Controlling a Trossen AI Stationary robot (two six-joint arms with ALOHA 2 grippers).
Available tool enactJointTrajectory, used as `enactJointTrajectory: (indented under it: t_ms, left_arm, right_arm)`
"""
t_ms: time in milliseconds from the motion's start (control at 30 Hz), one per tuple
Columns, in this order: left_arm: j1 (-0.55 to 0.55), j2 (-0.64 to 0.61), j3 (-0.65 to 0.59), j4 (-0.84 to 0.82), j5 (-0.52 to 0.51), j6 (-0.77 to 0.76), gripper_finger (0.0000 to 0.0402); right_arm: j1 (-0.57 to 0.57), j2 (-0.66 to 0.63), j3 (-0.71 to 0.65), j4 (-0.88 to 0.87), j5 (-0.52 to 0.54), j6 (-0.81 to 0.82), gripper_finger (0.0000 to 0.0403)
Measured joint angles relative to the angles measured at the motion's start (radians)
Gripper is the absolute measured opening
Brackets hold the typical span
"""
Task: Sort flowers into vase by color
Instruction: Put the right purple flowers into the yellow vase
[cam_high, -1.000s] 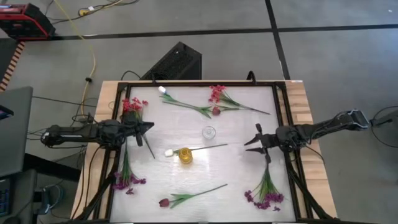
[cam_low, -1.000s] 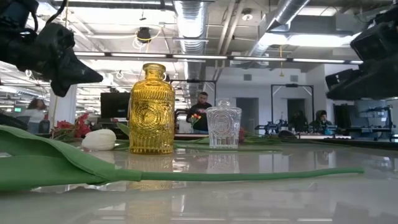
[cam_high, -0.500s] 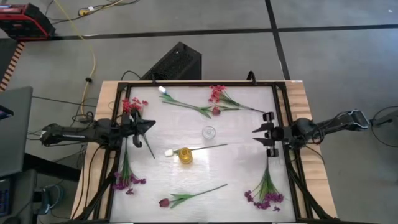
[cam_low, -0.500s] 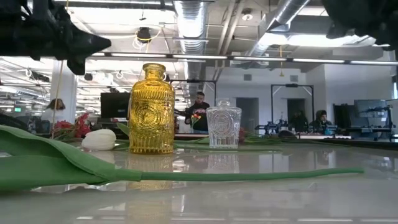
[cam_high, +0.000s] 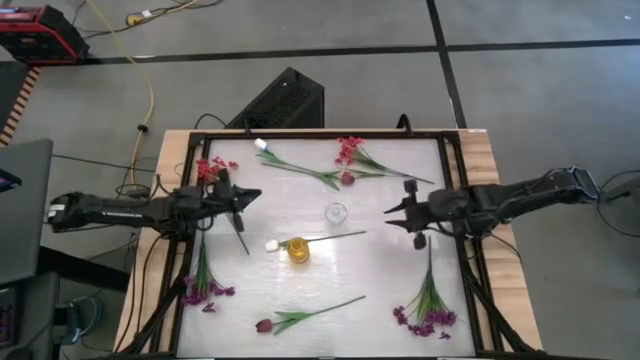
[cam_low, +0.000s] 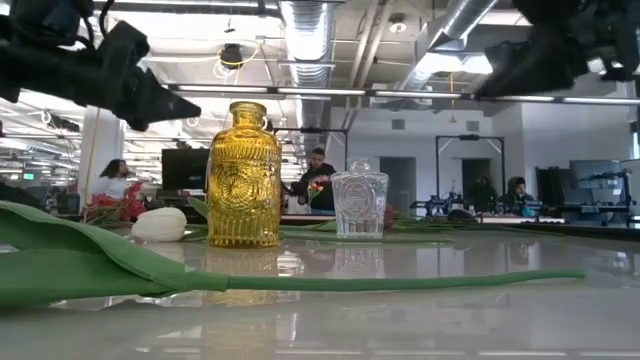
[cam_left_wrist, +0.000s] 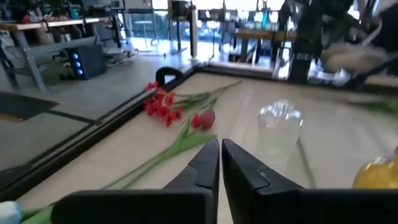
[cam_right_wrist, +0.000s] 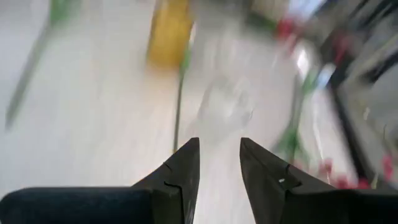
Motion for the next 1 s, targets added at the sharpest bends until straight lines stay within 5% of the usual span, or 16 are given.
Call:
enactJointTrajectory:
  t_ms: [233, 467, 700, 900, 1000]
  left_arm:
    - [0.0, 0.096, 0.002, 0.073, -0.015, 0.095, 0.008]
    - [0.0, 0.107, 0.002, 0.089, -0.021, 0.094, 0.0142]
    - [0.0, 0.105, 0.002, 0.102, -0.069, 0.121, 0.0165]
    - [0.0, 0.105, 0.002, 0.1, -0.078, 0.12, 0.0165]
    - [0.0, 0.105, 0.002, 0.1, -0.078, 0.12, 0.0165]
  right_arm:
    - [0.047, 0.297, 0.299, -0.469, 0.018, -0.122, 0.014]
    - [0.131, 0.606, 0.443, -0.774, 0.01, -0.283, 0.014]
    - [0.238, 0.795, 0.481, -0.91, -0.005, -0.291, 0.0154]
    - [0.33, 0.849, 0.482, -0.926, -0.225, -0.288, 0.018]
    - [0.379, 0.85, 0.465, -0.925, -0.232, -0.254, 0.0188]
